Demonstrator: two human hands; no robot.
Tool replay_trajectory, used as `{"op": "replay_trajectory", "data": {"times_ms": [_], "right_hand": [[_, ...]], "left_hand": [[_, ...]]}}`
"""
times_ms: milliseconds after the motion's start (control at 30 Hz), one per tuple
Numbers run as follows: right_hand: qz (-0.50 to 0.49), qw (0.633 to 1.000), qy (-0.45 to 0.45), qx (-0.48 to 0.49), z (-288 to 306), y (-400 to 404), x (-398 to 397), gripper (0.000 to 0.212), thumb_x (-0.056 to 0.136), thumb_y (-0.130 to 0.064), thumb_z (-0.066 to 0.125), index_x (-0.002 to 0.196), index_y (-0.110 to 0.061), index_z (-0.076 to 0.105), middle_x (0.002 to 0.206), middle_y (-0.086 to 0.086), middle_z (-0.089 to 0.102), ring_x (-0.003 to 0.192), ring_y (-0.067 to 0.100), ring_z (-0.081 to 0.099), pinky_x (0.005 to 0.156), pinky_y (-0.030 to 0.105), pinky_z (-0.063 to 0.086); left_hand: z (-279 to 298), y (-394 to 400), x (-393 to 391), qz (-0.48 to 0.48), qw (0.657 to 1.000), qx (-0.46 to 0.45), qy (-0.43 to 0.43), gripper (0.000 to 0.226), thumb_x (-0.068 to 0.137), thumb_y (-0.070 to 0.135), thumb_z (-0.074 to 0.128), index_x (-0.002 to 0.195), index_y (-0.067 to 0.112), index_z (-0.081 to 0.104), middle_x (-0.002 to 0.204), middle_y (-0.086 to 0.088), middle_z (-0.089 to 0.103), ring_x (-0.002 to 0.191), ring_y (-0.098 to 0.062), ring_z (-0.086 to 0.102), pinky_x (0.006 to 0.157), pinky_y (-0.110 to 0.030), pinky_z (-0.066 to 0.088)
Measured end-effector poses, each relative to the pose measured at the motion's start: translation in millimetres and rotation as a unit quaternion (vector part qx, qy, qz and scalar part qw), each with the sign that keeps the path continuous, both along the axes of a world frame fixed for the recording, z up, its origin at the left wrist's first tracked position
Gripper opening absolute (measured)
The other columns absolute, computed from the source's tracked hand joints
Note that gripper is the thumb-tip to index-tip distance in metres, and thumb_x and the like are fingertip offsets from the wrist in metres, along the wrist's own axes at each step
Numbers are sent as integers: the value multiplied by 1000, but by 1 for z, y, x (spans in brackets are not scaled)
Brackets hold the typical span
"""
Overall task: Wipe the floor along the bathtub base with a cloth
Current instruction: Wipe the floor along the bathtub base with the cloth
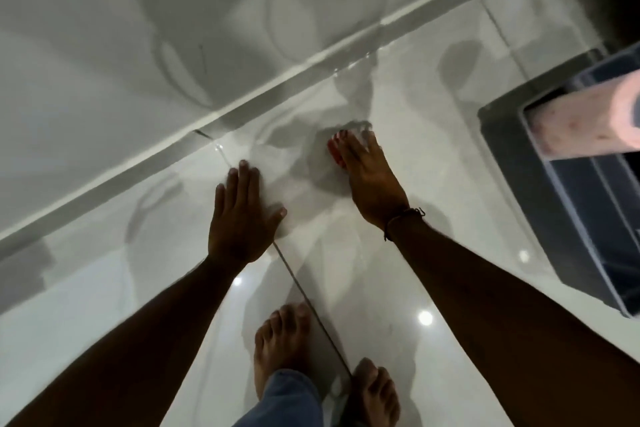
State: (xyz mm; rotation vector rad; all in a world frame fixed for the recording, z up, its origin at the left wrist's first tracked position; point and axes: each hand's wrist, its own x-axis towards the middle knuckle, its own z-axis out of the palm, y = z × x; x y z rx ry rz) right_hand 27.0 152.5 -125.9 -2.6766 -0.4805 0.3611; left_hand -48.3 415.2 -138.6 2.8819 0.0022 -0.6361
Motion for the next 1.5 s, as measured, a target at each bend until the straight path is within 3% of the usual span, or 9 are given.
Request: {"op": "replay_trajectory", "data": {"times_ms": [333, 533, 700, 800, 1000, 1133, 1233, 1433, 1500], "right_hand": [[35, 992, -93, -77, -60, -29, 36, 67, 106, -18, 38, 167, -33, 13, 177, -4, 17, 164, 35, 8, 130, 51, 24], [-206, 973, -89, -59, -52, -110, 154, 63, 109, -15, 36, 167, -29, 15, 177, 3, 14, 164, 39, 9, 131, 64, 17], [-346, 936, -53, -27, -43, -136, 234, 62, 105, -12, 33, 166, -17, 20, 176, 12, 15, 163, 42, 7, 134, 60, 10], [-310, 947, -80, -9, -39, -99, 219, 60, 98, -1, 33, 157, -11, 39, 168, 19, 33, 160, 41, 21, 134, 57, 13], [-207, 975, -64, 54, -38, 27, 124, 56, 107, -3, 38, 162, -10, 33, 174, 18, 21, 163, 42, 9, 134, 53, 13], [-82, 993, -74, 41, -39, 100, 66, 59, 105, -4, 32, 163, -15, 31, 174, 11, 24, 163, 42, 10, 135, 51, 13], [-25, 995, -81, 51, -40, 107, 55, 60, 102, -1, 43, 160, -13, 38, 171, 9, 32, 162, 42, 19, 133, 52, 22], [-145, 987, -57, 46, -33, 104, 61, 69, 96, 4, 44, 160, -19, 39, 172, 4, 33, 162, 42, 16, 132, 55, 22], [-110, 992, -60, 33, -33, 114, 58, 70, 95, 4, 45, 161, -17, 37, 173, 4, 31, 162, 42, 14, 132, 54, 23]], "left_hand": [[-49, 17, 0, 0, 998, 15, -66, 105, 94, 86, 29, 171, 19, 6, 180, -6, -10, 167, -28, -13, 133, -56, -2], [-56, 19, -3, -7, 997, 33, -75, 103, 95, 83, 28, 171, 21, -2, 181, -5, -10, 167, -28, -9, 132, -59, 3], [-68, 21, -6, -22, 994, 44, -95, 105, 94, 83, 28, 172, 16, 5, 181, -10, -2, 167, -34, 0, 132, -61, 3], [-67, 20, -5, -22, 994, 44, -100, 105, 94, 83, 27, 172, 16, 5, 181, -10, -2, 167, -34, -1, 133, -60, 2], [-62, 18, -4, -22, 994, 21, -106, 103, 96, 83, 29, 172, 19, 1, 181, -10, -4, 167, -33, -5, 133, -56, -1], [-59, 17, -3, -23, 994, 31, -100, 105, 95, 83, 31, 172, 15, 9, 180, -12, -3, 167, -34, -6, 134, -56, -4], [-56, 17, -1, -20, 995, 29, -88, 106, 95, 84, 33, 172, 15, 9, 180, -11, -5, 167, -32, -8, 133, -54, -7], [-52, 18, 0, -13, 995, 6, -95, 106, 94, 82, 38, 171, 14, 12, 180, -9, -3, 167, -30, -5, 134, -57, 3], [-53, 18, 0, -4, 995, 3, -103, 109, 94, 83, 40, 171, 11, 13, 180, -10, 1, 167, -29, -2, 134, -56, 5]]}}
